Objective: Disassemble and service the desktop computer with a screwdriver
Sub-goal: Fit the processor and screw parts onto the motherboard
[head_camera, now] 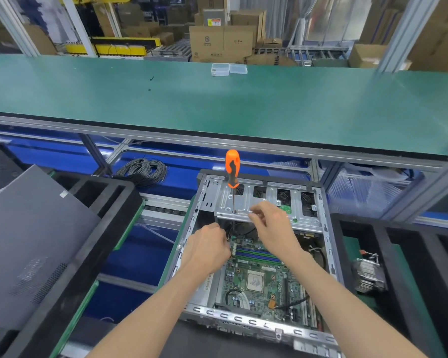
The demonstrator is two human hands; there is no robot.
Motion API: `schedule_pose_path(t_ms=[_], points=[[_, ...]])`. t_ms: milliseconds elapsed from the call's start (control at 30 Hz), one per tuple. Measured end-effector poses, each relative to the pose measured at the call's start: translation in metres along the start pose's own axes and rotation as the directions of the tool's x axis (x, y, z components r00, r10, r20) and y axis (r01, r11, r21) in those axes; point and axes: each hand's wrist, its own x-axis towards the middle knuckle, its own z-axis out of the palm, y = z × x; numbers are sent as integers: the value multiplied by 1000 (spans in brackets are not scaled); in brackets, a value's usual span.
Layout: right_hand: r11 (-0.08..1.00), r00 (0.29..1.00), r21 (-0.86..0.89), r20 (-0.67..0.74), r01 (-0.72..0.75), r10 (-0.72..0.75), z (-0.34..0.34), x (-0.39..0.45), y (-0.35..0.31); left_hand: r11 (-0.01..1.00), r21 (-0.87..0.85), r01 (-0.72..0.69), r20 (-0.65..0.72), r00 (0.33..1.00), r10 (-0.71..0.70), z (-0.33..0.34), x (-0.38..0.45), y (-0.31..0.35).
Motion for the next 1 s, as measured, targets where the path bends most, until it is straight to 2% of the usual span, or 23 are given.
schedule_pose_path(t_ms=[100,167,300,400,500,567,700,833,1000], points=[[999,998,-7,-56,-41,40,-6,-24,12,1000,9,-6,16,1000,6,0,1,0],[997,997,7,-22,-80,80,-9,-38,19,999,25,-22,35,999,21,0,1,1],[992,982,-2,138,-127,126,-6,-57,30,995,51,-90,56,995,87,1,2,3],[984,955,-51,238,-172,179,-1,-62,35,967,158,-200,122,976,182,3,8,13],[962,894,-199,371,-187,251,5,-64,40,876,299,-377,263,915,304,10,8,33],[934,828,-312,466,-177,312,9,-68,43,841,316,-439,352,878,326,16,7,46],[867,727,-492,566,-80,388,12,-73,46,892,169,-420,490,821,294,34,10,61],[852,716,-523,587,-20,377,18,-73,47,935,33,-352,558,783,275,55,10,57],[846,720,-533,596,23,356,24,-72,51,941,-26,-337,552,780,294,64,13,53]])
